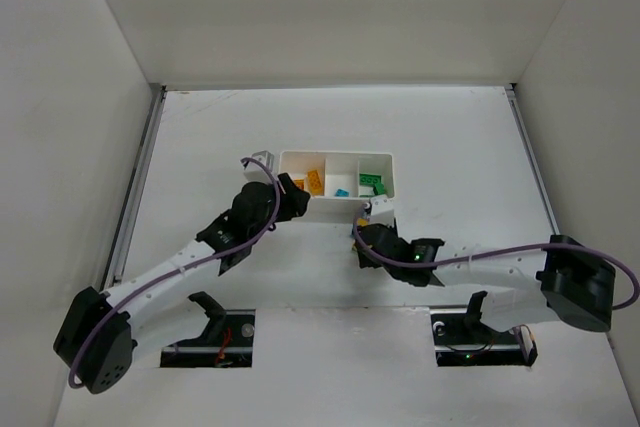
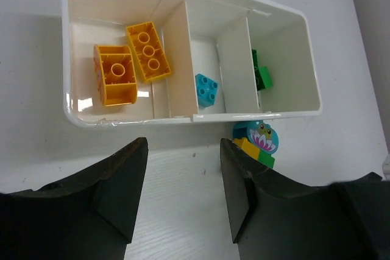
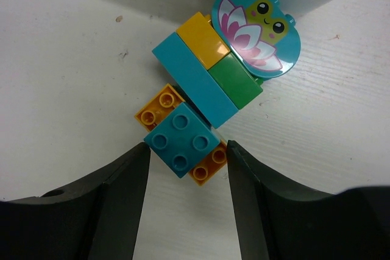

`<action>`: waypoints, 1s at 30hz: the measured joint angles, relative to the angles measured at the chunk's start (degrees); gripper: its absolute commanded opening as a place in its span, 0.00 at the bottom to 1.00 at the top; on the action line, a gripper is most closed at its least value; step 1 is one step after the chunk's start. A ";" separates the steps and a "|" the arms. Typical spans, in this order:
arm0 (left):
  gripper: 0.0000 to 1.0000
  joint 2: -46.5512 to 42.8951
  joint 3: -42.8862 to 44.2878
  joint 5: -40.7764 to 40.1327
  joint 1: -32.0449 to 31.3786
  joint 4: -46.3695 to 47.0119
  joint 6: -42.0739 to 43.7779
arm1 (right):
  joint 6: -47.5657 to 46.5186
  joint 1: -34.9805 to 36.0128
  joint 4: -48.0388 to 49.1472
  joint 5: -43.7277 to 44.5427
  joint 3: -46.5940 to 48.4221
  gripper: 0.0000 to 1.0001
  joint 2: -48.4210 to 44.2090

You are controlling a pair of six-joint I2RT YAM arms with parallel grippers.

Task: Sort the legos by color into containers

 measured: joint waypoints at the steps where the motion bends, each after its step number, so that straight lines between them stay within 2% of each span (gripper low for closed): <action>1: 0.48 -0.44 -0.11 0.35 0.04 -0.07 -0.31 | -0.28 0.00 -0.02 0.07 0.20 0.61 0.17; 4: 0.47 -1.49 -0.81 1.25 0.04 -0.61 -0.85 | -0.94 0.00 -0.20 0.31 0.72 0.65 0.37; 7: 0.47 -1.92 -1.42 2.19 0.04 -1.29 -1.20 | -2.43 -0.37 -0.48 0.50 1.16 0.66 0.35; 16: 0.47 -3.52 -2.14 3.45 0.85 -3.02 -1.38 | -7.85 -4.11 -1.11 -2.64 3.19 0.61 0.11; 24: 0.47 -3.91 -2.14 4.20 1.57 -3.45 -1.38 | -9.51 -4.61 -1.38 -6.97 4.13 0.57 2.40; 28: 0.47 -4.46 -2.16 4.44 1.64 -3.76 -1.40 | -9.46 -4.81 -1.33 -8.55 4.11 0.49 2.75; 30: 0.47 -4.74 -2.16 4.61 1.92 -3.78 -1.40 | -9.49 -4.81 -1.31 -8.87 4.11 0.41 2.75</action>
